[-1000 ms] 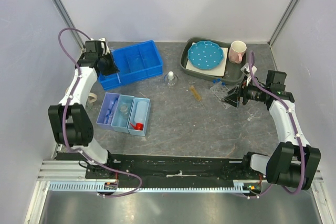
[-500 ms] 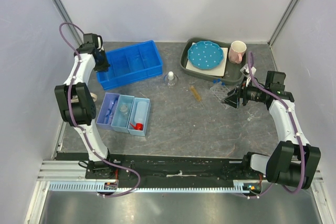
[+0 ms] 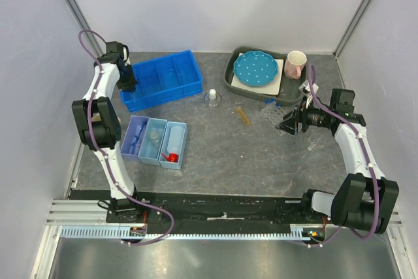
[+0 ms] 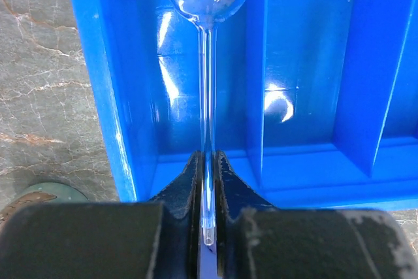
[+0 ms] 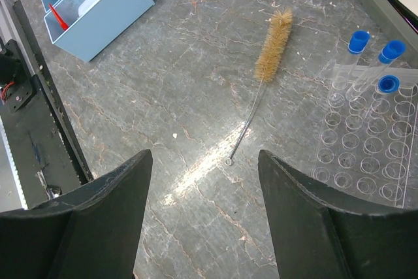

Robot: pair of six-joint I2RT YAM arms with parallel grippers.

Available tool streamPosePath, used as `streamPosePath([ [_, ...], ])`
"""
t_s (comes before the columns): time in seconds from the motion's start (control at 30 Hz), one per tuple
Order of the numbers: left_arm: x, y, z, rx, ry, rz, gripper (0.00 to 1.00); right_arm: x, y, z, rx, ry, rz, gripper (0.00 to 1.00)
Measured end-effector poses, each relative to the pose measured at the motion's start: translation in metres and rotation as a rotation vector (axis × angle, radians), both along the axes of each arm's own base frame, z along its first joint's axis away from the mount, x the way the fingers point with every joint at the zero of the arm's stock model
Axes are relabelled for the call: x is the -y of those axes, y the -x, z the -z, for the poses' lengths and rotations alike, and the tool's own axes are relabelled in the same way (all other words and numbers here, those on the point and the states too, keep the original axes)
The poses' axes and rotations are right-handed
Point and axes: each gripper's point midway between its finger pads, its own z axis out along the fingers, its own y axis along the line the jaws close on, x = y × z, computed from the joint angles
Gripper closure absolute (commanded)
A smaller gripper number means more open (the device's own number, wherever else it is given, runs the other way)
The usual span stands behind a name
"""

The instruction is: Organize the chemistry lab equipment

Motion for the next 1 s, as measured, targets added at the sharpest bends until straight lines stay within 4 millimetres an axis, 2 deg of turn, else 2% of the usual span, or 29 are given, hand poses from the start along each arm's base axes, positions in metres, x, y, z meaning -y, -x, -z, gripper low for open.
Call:
streamPosePath([
  [0.47, -0.003, 0.002, 0.025, -0.075, 0.025, -0.005, 0.73, 0.0, 0.0, 0.001, 0.003, 0.005, -0.004, 0.27],
  [0.67, -0.004, 0.002, 0.024, -0.072, 0.025, -0.008, 0.72, 0.0, 0.0, 0.003, -0.003, 0.005, -0.007, 0.27],
  [0.87, -0.005, 0.001, 0.021, -0.066, 0.025, -0.009, 0.63, 0.001, 0.0, 0.005, -0.006, 0.007, -0.009, 0.27],
  [1.0, -0.004, 0.0, 0.006, -0.035, 0.028, -0.006, 0.56, 0.001, 0.001, 0.005, -0.004, 0.009, -0.01, 0.27],
])
